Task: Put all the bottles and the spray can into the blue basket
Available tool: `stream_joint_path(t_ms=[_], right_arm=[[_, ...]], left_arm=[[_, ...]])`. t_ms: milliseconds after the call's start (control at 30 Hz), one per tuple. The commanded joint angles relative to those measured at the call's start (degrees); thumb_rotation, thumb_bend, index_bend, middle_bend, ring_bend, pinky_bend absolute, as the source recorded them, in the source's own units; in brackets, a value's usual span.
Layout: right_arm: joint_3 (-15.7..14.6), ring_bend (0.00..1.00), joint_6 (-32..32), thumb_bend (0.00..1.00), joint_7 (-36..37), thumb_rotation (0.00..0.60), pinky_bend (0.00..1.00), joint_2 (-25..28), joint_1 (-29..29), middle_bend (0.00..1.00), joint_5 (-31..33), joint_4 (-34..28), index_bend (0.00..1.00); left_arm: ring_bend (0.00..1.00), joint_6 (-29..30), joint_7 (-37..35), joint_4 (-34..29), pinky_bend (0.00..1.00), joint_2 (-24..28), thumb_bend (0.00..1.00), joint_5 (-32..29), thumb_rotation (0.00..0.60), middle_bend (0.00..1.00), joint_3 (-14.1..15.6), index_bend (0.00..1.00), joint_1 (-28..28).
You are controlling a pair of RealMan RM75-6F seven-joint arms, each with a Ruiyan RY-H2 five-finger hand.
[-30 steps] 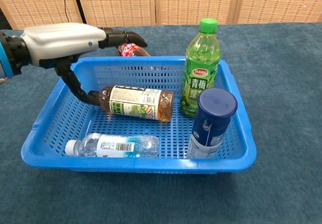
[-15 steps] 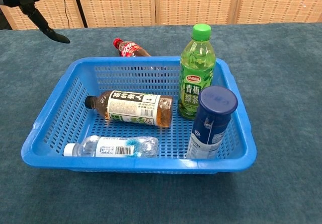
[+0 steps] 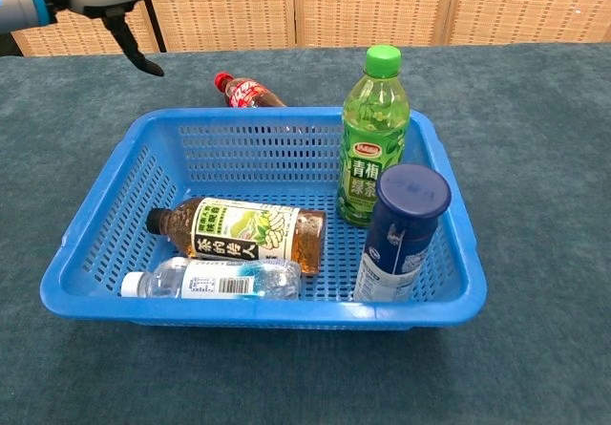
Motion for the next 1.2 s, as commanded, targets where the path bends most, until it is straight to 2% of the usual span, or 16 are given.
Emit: stream_joint_path(t_ms=[33,133,500,733,1067,1133,1200], right_arm=[[0.25,0.00,-0.13,0.00,-0.45,0.600,0.00,-0.11,0.08,0.00,0.54,0.20,0.00],[0.57,0.00,-0.64,0.00,-1.69,0.600,0.00,-0.47,0.31,0.00,1.84,0.54,0.00],[1.15,0.00,-1.90,0.00,-4.09,0.600,0.00,-1.07,0.76,0.00,4.29,0.62,0.00],[1.49,0.00,-2.27,0.00,-4.13,0.600,0.00,-1.03,0.80,0.00,5.04,0.92,0.00],[1.68,0.00,-2.77,0.00,-4.48,0.600,0.00,-1.10,0.89,0.00,5.36,0.95,0.00],[1.58,0.00,-2.77,0.00,-4.69,0.600,0.00,-1.00,0.87,0.00,5.13,0.75,0.00],[1.51,0.00,-2.66,0.00,-4.92,0.600,0.00,-0.92,0.81,0.00,4.94,0.56,0.00]], left_arm=[[0.00,-2.05,-3.22,4.36,0.00,-3.46,0.00,0.85,0.600,0.00,1.63,0.00,-2.78],[0.00,-5.37,-5.97,7.98,0.00,-6.90,0.00,0.59,0.600,0.00,2.25,0.00,-5.43],[0.00,-10.67,-11.93,17.84,0.03,-14.77,0.00,0.98,0.600,0.00,5.80,0.00,-10.08],[0.00,-13.00,-13.82,21.24,0.03,-17.78,0.00,1.03,0.600,0.00,7.65,0.00,-10.84],[0.00,-20.23,-15.88,23.70,0.03,-21.13,0.00,-0.26,0.600,0.00,9.09,0.00,-11.87],[0.00,-21.83,-16.04,23.92,0.03,-21.88,0.03,-0.81,0.600,0.00,8.99,0.00,-12.13],[0.00,-22.83,-16.27,24.18,0.06,-22.52,0.11,-1.59,0.600,0.00,8.50,0.00,-12.42]])
